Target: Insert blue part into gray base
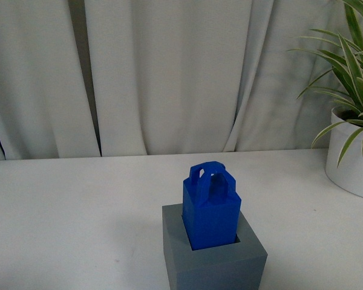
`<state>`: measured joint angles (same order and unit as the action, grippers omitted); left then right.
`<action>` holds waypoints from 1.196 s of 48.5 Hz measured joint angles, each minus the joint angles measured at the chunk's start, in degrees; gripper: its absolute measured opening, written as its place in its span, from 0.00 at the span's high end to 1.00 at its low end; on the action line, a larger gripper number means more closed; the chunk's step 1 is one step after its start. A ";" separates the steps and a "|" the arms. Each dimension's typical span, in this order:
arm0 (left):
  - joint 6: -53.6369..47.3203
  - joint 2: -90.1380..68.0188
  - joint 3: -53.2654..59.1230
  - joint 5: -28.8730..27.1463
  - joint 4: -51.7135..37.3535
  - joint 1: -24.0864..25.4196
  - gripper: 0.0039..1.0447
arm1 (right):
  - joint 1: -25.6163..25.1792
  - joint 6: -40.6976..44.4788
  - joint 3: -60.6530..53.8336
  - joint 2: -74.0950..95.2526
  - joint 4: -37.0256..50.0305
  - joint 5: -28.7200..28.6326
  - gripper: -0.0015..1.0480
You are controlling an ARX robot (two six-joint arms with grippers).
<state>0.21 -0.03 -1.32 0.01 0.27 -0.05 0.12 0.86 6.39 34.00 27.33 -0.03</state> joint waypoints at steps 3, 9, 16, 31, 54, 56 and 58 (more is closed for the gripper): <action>0.00 0.00 0.00 0.00 0.00 0.00 0.06 | 0.00 -0.09 -0.98 -1.79 -0.94 0.00 0.98; 0.00 0.00 0.00 0.00 0.00 0.00 0.06 | 0.00 -0.11 -2.43 -5.84 -3.30 -0.02 0.98; 0.02 0.00 0.00 -0.02 0.00 0.00 0.06 | 0.00 -0.13 -3.85 -10.43 -6.49 -0.02 0.98; 0.00 0.00 0.00 0.00 0.00 0.00 0.06 | 0.00 -0.17 -6.12 -16.09 -9.29 -0.02 0.98; 0.00 0.00 0.00 -0.02 0.00 0.00 0.06 | 0.00 -0.17 -6.12 -22.95 -16.04 -0.02 0.98; 0.00 0.00 0.00 0.00 0.00 0.00 0.06 | 0.00 -0.17 -6.12 -23.52 -16.61 -0.02 0.98; 0.02 0.00 0.00 0.00 0.00 0.00 0.06 | 0.00 -0.17 -6.12 -23.89 -17.00 -0.02 0.98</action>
<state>0.23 -0.03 -1.32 0.01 0.27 -0.05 0.12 0.69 0.27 10.11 10.33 -0.05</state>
